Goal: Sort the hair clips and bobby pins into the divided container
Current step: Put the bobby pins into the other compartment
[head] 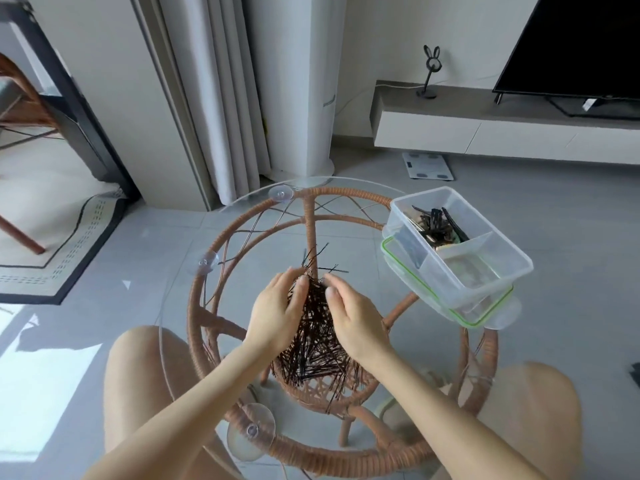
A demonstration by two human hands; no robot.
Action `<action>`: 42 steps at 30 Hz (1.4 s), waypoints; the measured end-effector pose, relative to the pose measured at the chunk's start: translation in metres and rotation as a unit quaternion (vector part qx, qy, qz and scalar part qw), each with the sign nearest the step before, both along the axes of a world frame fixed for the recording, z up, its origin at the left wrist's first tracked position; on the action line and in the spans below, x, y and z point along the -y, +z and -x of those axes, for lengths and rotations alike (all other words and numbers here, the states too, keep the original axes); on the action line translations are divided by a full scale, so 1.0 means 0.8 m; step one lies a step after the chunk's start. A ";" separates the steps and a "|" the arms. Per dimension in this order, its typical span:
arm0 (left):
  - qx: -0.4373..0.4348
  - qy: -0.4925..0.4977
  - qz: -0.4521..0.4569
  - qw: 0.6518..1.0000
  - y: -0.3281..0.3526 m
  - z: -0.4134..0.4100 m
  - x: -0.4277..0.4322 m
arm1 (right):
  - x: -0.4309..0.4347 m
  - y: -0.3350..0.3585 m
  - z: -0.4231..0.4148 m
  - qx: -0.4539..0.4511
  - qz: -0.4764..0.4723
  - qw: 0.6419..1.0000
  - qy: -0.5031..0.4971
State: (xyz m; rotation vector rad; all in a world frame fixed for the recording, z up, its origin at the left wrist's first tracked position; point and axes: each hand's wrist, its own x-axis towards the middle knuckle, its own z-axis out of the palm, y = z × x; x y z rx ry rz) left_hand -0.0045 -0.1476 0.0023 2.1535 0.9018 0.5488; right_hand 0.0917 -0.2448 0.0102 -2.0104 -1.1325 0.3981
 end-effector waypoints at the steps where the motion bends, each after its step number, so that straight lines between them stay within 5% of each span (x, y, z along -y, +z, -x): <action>1: 0.016 0.014 -0.009 1.000 0.003 -0.001 -0.005 | -0.002 0.004 -0.007 -0.006 -0.026 1.000 -0.015; 3: -0.026 0.013 -0.062 0.998 0.004 -0.012 -0.027 | -0.015 0.010 -0.032 -0.005 -0.049 0.997 -0.058; 8: -0.156 -0.091 -0.040 0.983 -0.001 -0.050 -0.067 | -0.057 -0.008 -0.071 -0.019 0.080 0.996 -0.018; 12: -0.115 -0.167 -0.021 0.979 0.015 -0.046 -0.053 | -0.036 -0.014 -0.041 0.021 0.082 0.996 0.031; 17: -0.065 -0.218 0.098 0.969 0.010 -0.009 -0.043 | 0.029 0.012 -0.025 -0.079 0.018 0.993 0.089; 19: -0.068 -0.235 0.122 0.962 0.007 -0.001 -0.040 | 0.054 0.035 -0.037 -0.004 -0.040 0.999 0.023; 21: -0.062 -0.244 0.118 0.961 0.009 0.003 -0.036 | 0.078 0.050 -0.064 0.199 -0.070 0.973 -0.093; 24: -0.059 -0.258 0.109 0.958 0.012 0.002 -0.036 | 0.101 0.055 -0.119 0.329 0.063 0.920 -0.205; 27: -0.076 -0.245 0.112 0.960 0.015 0.002 -0.033 | 0.107 0.041 -0.140 0.317 0.165 0.918 -0.169; 32: -0.059 -0.185 0.006 0.981 0.029 0.005 -0.020 | 0.081 0.046 -0.109 0.329 0.115 0.923 -0.161; 38: -0.188 -0.097 -0.148 0.966 0.042 0.030 -0.037 | 0.057 0.066 -0.064 0.378 0.069 0.909 -0.162; 40: -0.251 -0.128 -0.128 0.951 0.050 0.043 -0.036 | 0.062 0.072 -0.037 0.366 0.077 0.925 -0.070; 42: -0.331 -0.189 -0.118 0.917 0.056 0.053 -0.028 | 0.069 0.071 -0.017 0.242 0.186 0.951 0.050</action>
